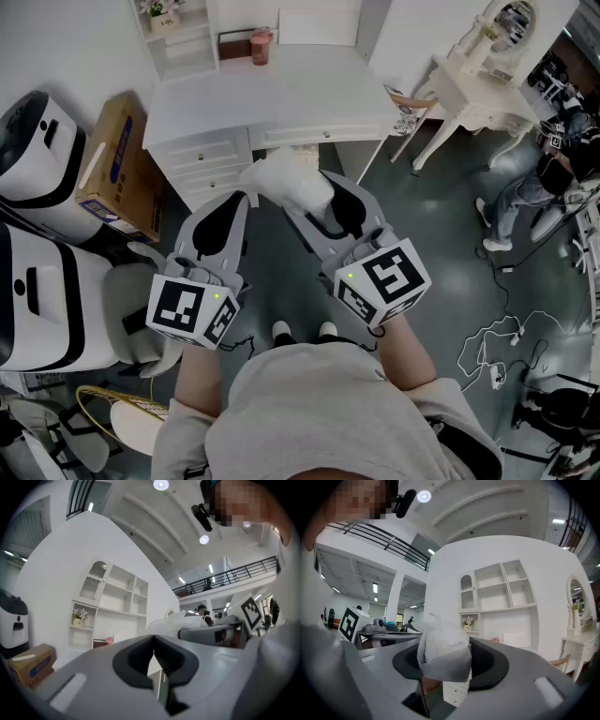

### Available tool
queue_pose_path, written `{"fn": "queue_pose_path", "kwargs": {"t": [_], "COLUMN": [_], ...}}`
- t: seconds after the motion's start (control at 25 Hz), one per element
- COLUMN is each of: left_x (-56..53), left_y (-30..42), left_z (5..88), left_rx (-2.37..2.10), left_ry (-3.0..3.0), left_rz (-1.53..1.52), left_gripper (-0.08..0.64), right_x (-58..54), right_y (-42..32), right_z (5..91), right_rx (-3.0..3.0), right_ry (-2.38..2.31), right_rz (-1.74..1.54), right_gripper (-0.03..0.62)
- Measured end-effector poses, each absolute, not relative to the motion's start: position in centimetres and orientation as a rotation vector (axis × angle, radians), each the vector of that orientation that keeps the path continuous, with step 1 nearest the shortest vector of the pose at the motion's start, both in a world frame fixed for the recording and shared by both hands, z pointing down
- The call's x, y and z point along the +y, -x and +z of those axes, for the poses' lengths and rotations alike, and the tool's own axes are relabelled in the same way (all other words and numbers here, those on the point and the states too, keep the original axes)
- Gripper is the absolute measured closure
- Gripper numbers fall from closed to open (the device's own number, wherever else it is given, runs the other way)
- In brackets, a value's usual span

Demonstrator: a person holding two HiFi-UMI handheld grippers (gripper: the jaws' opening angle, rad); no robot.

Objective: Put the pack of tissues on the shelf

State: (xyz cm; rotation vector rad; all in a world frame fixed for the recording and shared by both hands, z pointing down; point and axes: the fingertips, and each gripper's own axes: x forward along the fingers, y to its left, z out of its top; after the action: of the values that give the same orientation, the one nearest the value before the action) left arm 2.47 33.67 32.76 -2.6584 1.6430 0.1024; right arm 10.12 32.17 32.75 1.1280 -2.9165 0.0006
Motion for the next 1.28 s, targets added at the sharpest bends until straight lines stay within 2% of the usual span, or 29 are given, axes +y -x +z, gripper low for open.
{"fn": "queue_pose_path", "kwargs": {"t": [0.92, 1.28], "left_x": [32.5, 28.3], "left_y": [-0.1, 0.6], "left_z": [33.7, 34.7], "left_rx": [1.65, 1.667], "left_ry": [2.682, 2.689], "left_rz": [0.089, 0.067], "left_gripper": [0.56, 0.56], "right_x": [31.3, 28.0], "right_y": [-8.3, -8.4], "right_z": [33.0, 33.9], "right_rx": [-2.918, -2.896], "right_ry": [-1.172, -1.169], "right_rz": [0.034, 0.043], "right_gripper": [0.359, 0.36]}}
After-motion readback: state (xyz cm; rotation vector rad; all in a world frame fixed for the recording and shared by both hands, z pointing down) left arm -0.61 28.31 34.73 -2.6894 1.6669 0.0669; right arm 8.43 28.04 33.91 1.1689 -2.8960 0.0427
